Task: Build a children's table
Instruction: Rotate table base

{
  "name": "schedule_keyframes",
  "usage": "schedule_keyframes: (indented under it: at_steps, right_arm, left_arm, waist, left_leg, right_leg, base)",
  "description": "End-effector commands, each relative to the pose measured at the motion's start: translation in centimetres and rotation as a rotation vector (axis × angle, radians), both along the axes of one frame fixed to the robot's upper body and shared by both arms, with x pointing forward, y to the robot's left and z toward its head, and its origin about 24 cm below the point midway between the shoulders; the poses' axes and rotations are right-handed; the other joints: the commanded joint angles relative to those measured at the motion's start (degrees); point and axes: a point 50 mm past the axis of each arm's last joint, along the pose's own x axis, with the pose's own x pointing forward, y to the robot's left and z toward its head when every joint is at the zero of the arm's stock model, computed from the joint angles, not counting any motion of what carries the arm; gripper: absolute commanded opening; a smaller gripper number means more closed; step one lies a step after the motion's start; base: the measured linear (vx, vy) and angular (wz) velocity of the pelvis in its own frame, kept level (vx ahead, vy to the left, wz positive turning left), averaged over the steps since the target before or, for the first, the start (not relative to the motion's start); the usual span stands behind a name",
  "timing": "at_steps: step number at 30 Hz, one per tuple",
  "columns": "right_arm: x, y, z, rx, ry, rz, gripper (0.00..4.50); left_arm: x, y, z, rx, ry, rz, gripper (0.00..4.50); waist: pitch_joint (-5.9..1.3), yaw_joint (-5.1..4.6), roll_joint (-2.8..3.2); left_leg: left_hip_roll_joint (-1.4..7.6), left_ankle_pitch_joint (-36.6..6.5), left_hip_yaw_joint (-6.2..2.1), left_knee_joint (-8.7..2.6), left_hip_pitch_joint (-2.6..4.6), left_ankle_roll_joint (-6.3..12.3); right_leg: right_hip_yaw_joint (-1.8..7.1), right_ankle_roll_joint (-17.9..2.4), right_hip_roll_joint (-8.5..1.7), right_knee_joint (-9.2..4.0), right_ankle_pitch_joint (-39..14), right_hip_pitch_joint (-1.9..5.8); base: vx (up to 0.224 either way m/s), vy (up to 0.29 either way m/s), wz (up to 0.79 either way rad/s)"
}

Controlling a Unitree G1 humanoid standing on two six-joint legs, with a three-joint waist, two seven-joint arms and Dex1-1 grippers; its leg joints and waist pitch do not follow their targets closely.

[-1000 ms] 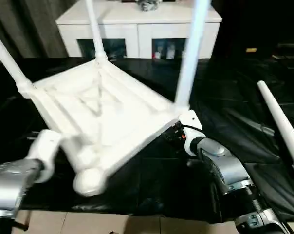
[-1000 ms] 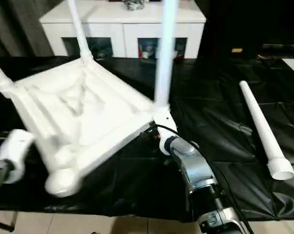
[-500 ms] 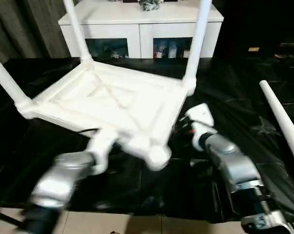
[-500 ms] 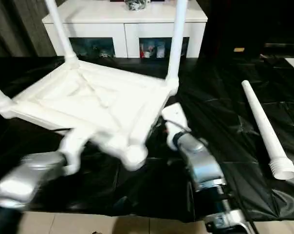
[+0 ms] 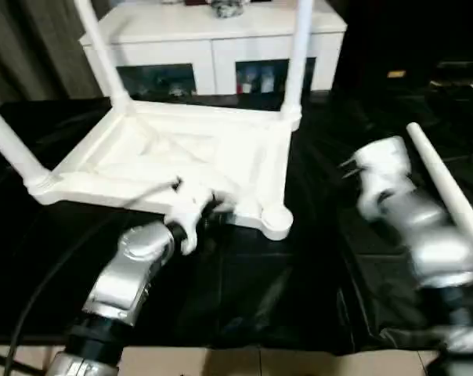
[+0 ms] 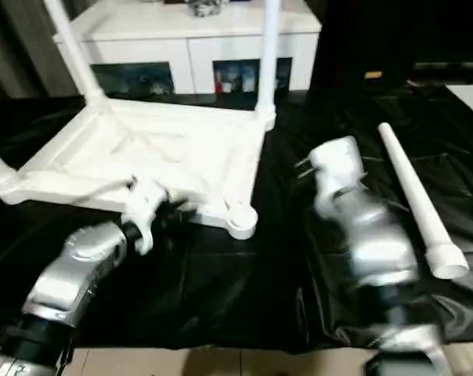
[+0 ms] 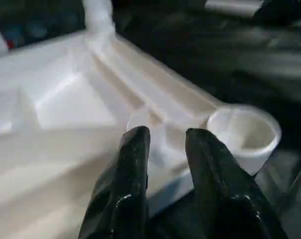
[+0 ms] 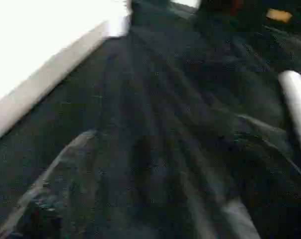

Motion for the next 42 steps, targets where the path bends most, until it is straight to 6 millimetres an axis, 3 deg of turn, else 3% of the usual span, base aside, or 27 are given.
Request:
schedule_keyframes:
  at_steps: [1, 10, 11, 14, 15, 17, 18, 19, 21, 23, 24, 25, 26, 27, 28, 29, 30, 31, 32, 33, 34, 35, 36, 37, 38, 39, 42]
  right_arm:
    - [0.1, -0.2, 0.1, 0.009, 0.024, 0.006, 4.41]
    - [0.3, 2.9, 0.0, 0.042, -0.038, 0.090, 4.41]
    - [0.3, 3.1, -0.1, 0.051, -0.036, 0.090, 4.41]
    - [0.5, 3.5, 0.0, 0.062, -0.035, 0.102, 4.41]
    - [0.6, 3.7, 0.0, 0.075, -0.033, 0.108, 4.41]
    - [0.6, 3.8, 0.1, 0.080, -0.035, 0.111, 4.41]
    - [0.7, 4.0, 0.1, 0.086, -0.037, 0.116, 4.41]
    - [0.7, 4.1, 0.1, 0.087, -0.037, 0.119, 4.41]
    - [0.7, 4.3, 0.0, 0.088, -0.037, 0.125, 4.41]
    - [0.7, 4.5, 0.0, 0.089, -0.035, 0.132, 4.41]
    - [0.7, 4.6, 0.0, 0.088, -0.033, 0.134, 4.41]
    - [0.7, 4.6, 0.0, 0.088, -0.032, 0.134, 4.41]
    - [0.8, 4.5, 0.0, 0.088, -0.032, 0.131, 4.41]
    - [0.8, 4.4, 0.0, 0.087, -0.031, 0.128, 4.41]
    - [0.9, 4.1, 0.0, 0.102, -0.025, 0.109, 4.41]
    - [1.0, 3.9, 0.1, 0.117, -0.020, 0.095, 4.41]
    - [1.0, 3.6, 0.1, 0.121, -0.011, 0.080, 4.41]
    - [1.1, 3.2, 0.0, 0.120, 0.006, 0.061, 4.41]
    - [1.1, 2.9, 0.0, 0.116, 0.017, 0.050, 4.41]
    - [1.1, 2.9, 0.0, 0.115, 0.019, 0.049, 4.41]
    - [1.2, 2.7, 0.0, 0.111, 0.026, 0.044, 4.41]
    - [1.2, 2.4, 0.0, 0.099, 0.034, 0.033, 4.41]
    - [1.7, 1.2, 0.2, 0.083, 0.050, -0.023, 4.41]
    - [1.8, 0.9, 0.2, 0.079, 0.053, -0.039, 4.41]
    - [1.8, 0.8, 0.2, 0.079, 0.054, -0.043, 4.41]
    - [2.2, 0.1, 0.2, 0.068, 0.086, -0.064, 4.41]
    - [2.5, -0.7, -0.2, 0.064, 0.150, -0.082, 4.41]
  left_arm:
    - [-0.2, 0.6, 0.2, -0.027, -0.004, 0.039, 1.46]
    - [0.8, 3.0, 1.0, -0.084, -0.098, 0.509, 1.46]
    - [0.9, 2.9, 1.1, -0.084, -0.095, 0.525, 1.46]
    - [1.2, 2.7, 1.1, -0.070, -0.103, 0.542, 1.46]
    - [1.4, 2.6, 1.2, -0.070, -0.109, 0.553, 1.46]
    - [1.4, 2.6, 1.3, -0.074, -0.109, 0.562, 1.46]
    - [1.5, 2.5, 1.4, -0.076, -0.112, 0.570, 1.46]
    - [1.5, 2.5, 1.4, -0.074, -0.111, 0.575, 1.46]
    - [1.5, 2.5, 1.4, -0.068, -0.113, 0.584, 1.46]
    - [1.6, 2.6, 1.4, -0.063, -0.114, 0.591, 1.46]
    - [1.6, 2.6, 1.4, -0.060, -0.109, 0.594, 1.46]
    - [1.6, 2.5, 1.3, -0.056, -0.099, 0.593, 1.46]
    - [1.6, 2.5, 1.2, -0.095, -0.072, 0.590, 1.46]
    - [1.6, 2.4, 1.2, -0.124, -0.051, 0.588, 1.46]
    - [1.7, 2.5, 1.0, -0.091, -0.034, 0.586, 1.46]
    - [1.7, 2.5, 0.9, -0.059, -0.039, 0.578, 1.46]
    - [1.7, 2.5, 1.0, -0.041, -0.043, 0.565, 1.46]
    - [1.7, 2.4, 1.1, -0.035, -0.054, 0.539, 1.46]
    - [1.7, 2.3, 1.2, -0.036, -0.061, 0.522, 1.46]
    - [1.7, 2.2, 1.2, -0.036, -0.063, 0.519, 1.46]
    - [1.7, 2.2, 1.4, -0.039, -0.069, 0.507, 1.46]
    - [1.6, 2.0, 1.6, -0.037, -0.089, 0.484, 1.46]
    - [1.2, 0.9, 2.3, -0.058, -0.102, 0.333, 1.46]
    - [1.0, 0.6, 2.5, -0.064, -0.103, 0.288, 1.46]
    - [0.9, 0.5, 2.5, -0.066, -0.103, 0.278, 1.46]
    - [0.1, -0.4, 3.0, -0.073, -0.094, 0.137, 1.46]
    - [-1.0, -1.5, 3.3, -0.074, -0.048, -0.032, 1.46]
  waist:
    - [-3.93, -0.06, -0.96]
    - [-3.71, -0.53, -1.06]
    - [-3.75, -1.00, -0.45]
    - [-4.09, -1.19, 1.26]
    - [-4.12, -1.16, 0.99]
    - [-4.25, -1.08, -1.00]
    - [-4.45, -1.24, -3.17]
    - [-5.66, -0.17, -5.63]
    - [-4.77, 0.00, -4.82]
    - [-4.85, -0.43, -1.50]
    - [-5.83, -1.75, 2.00]
    - [-5.92, -3.11, 0.79]
    - [-5.99, -2.85, 0.34]
    - [-5.61, -2.42, 0.65]
    - [-4.97, -1.50, -0.17]
    - [-5.35, -1.19, -2.08]
    - [-6.08, 0.17, -4.24]
    - [-6.42, 1.07, -5.48]
    - [-5.82, 2.56, -5.74]
    - [-5.40, 2.49, -5.59]
    - [-4.92, 2.20, -5.28]
    - [-4.32, 1.78, -4.88]
    - [-4.02, 0.98, -3.93]
    - [-4.01, 0.62, -2.78]
    - [-3.48, 0.00, -2.33]
    - [-3.06, -2.40, -0.15]
    - [-2.06, -3.19, -0.06]
  left_leg:
    - [0.30, -8.40, 0.24, -3.22, 0.15, 2.87]
    - [1.21, -10.84, -0.52, -3.74, 0.95, 1.65]
    - [2.40, -12.31, -1.43, -4.46, 1.93, 1.35]
    - [12.23, -9.04, -6.07, -8.51, 3.91, 5.42]
    - [12.54, -8.06, -5.40, -8.31, 3.86, 7.72]
    - [9.39, -10.75, -3.08, -6.66, 3.13, 12.53]
    - [-0.87, -15.02, 1.93, 0.51, 1.46, 13.10]
    - [-6.54, -17.02, 2.23, 10.53, -2.78, 13.43]
    - [-5.69, -12.67, 0.24, 11.30, -5.00, 11.80]
    - [-3.06, -7.61, -2.22, 5.44, -4.74, 13.67]
    - [12.72, 5.19, -12.15, -1.57, 1.82, 19.11]
    - [17.17, 22.63, -15.28, -1.59, 4.81, 26.46]
    - [13.97, 30.33, -14.35, 0.69, 5.29, 26.67]
    - [8.50, 37.46, -11.79, 1.65, 3.43, 31.39]
    - [1.70, 30.87, -6.81, 2.58, 0.26, 32.41]
    - [-1.88, 24.88, -4.94, 5.01, -0.90, 29.23]
    - [-5.00, 11.42, -4.06, 6.84, -4.72, 20.64]
    - [-5.16, 5.79, -3.87, 7.66, -6.12, 17.27]
    - [-5.32, -4.66, -4.19, 10.48, -6.31, 13.15]
    - [-5.27, -8.84, -5.18, 11.99, -6.81, 10.18]
    - [-5.13, -9.71, -5.86, 12.09, -6.88, 8.65]
    - [-4.36, -10.32, -6.99, 10.78, -6.08, 6.28]
    - [-3.28, -8.15, -7.31, 6.74, -4.84, 5.71]
    - [-2.78, -7.34, -7.12, 3.91, -3.46, 5.97]
    - [-2.72, -8.47, -6.75, 0.90, -2.44, 7.38]
    - [-0.28, -25.81, -7.29, -2.29, -0.22, 3.94]
    - [-0.32, -40.72, -6.48, -4.55, 1.04, -2.02]
  right_leg:
    - [1.71, -12.04, -1.66, -3.67, -10.20, 3.33]
    - [0.38, -10.14, 0.21, -4.24, -14.07, 2.54]
    - [-0.62, -11.37, 1.40, -4.15, -10.98, 2.17]
    - [-2.17, -13.43, 0.39, 1.53, -2.51, 0.18]
    - [-2.28, -13.83, -0.31, 2.74, -1.20, -0.26]
    - [-1.74, -19.72, -1.13, 1.83, 2.46, -0.10]
    - [-1.79, -26.60, 0.82, -3.38, 1.66, 0.82]
    - [0.62, -28.80, -1.15, -5.54, -4.48, 4.78]
    - [0.90, -23.74, -3.26, -5.80, -9.05, 5.09]
    - [-1.73, -9.54, -2.22, -7.29, -15.29, 5.80]
    - [-5.70, 2.37, 0.56, 0.20, -14.93, 1.28]
    - [-2.87, 5.06, -0.98, 11.68, -22.32, -6.59]
    - [-1.43, 3.09, -1.34, 14.19, -20.01, -9.03]
    - [1.14, -0.84, -1.28, 13.22, -11.00, -8.31]
    - [1.89, -3.03, -0.14, 7.23, -1.50, -4.06]
    - [3.30, -1.86, -1.33, 2.73, 4.23, -1.77]
    - [5.47, 5.17, -6.56, 0.31, 5.71, 2.59]
    - [6.86, 10.37, -8.12, -0.48, 6.09, 3.73]
    - [9.64, 15.36, -10.34, -2.95, 3.15, 1.99]
    - [10.65, 16.58, -12.11, -3.45, -2.91, 2.39]
    - [10.71, 15.17, -12.63, -3.75, -6.64, 2.40]
    - [10.15, 8.01, -13.08, -4.32, -13.00, 3.10]
    - [7.76, -2.27, -10.45, -4.56, -18.65, 3.57]
    - [5.81, -6.81, -8.17, -4.37, -21.05, 3.22]
    - [3.35, -7.45, -3.93, -3.33, -22.69, 1.39]
    - [1.37, -8.52, 0.28, -1.42, -19.94, 0.12]
    - [0.93, -7.19, -0.32, -2.78, -13.17, 1.15]
  base:
    - [0.000, 0.000, 0.00]
    - [0.000, 0.000, 0.00]
    - [0.000, 0.000, 0.00]
    - [0.003, -0.057, 0.04]
    - [0.010, -0.125, 0.06]
    - [0.011, -0.174, 0.04]
    - [0.007, -0.193, 0.01]
    - [-0.002, -0.184, -0.05]
    - [-0.013, -0.184, -0.06]
    - [-0.041, -0.174, -0.04]
    - [-0.027, -0.171, -0.07]
    - [-0.010, -0.176, -0.15]
    - [-0.010, -0.176, -0.15]
    - [-0.042, -0.193, -0.14]
    - [-0.095, -0.190, -0.06]
    - [-0.095, -0.190, -0.06]
    - [-0.106, -0.197, -0.16]
    - [-0.105, -0.222, -0.06]
    - [-0.105, -0.222, -0.06]
    - [-0.110, -0.161, 0.09]
    - [-0.115, -0.048, -0.02]
    - [-0.115, -0.048, -0.02]
    - [-0.131, 0.036, -0.09]
    - [-0.146, 0.086, -0.01]
    - [-0.146, 0.086, -0.01]
    - [-0.132, 0.083, 0.09]
    - [-0.123, 0.089, 0.10]
